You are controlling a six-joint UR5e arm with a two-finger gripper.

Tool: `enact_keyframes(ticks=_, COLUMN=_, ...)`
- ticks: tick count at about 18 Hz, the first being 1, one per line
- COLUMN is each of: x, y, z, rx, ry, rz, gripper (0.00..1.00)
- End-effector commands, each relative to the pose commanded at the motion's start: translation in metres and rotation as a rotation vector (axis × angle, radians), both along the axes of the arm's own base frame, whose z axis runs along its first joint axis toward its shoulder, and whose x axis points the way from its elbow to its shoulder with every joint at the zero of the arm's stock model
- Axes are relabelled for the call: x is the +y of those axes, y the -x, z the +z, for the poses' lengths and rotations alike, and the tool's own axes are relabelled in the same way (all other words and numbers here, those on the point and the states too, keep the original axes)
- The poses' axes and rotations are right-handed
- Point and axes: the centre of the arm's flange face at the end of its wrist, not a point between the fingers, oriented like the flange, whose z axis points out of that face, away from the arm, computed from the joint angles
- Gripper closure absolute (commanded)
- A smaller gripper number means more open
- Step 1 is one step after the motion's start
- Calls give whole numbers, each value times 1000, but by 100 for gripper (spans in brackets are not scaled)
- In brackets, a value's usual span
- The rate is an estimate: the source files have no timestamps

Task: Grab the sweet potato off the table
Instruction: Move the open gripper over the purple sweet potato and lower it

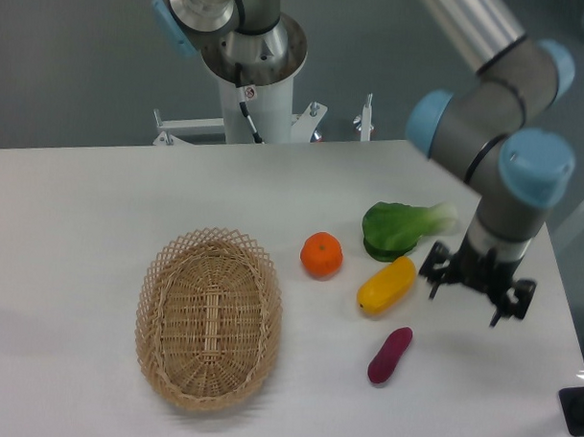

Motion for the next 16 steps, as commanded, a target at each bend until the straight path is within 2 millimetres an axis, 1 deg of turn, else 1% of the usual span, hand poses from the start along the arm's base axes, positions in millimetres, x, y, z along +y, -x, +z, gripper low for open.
enact_keyframes(ticks=2, x=3, y=-6, z=-13, rx=-7, ry=16, rz=-7, gripper=0)
enact_keyframes(ticks=4, x=14, y=-12, z=-24, rx=13, ry=29, rz=-25, gripper=0)
enact_keyframes(ticks=5, x=17, y=-14, z=-32, rx=18, ry=37, rz=-31, gripper=0)
enact_keyframes(ticks=7, x=25, y=-22, z=-41, rx=26, ry=42, rz=-48, gripper=0)
enact_keyframes(ticks=11, x=27, y=-41, z=-51, rx=26, ry=81, rz=-65, gripper=0)
enact_keyframes(ticks=16, x=31, y=-46, z=-59, rx=22, ry=84, rz=-76, gripper=0)
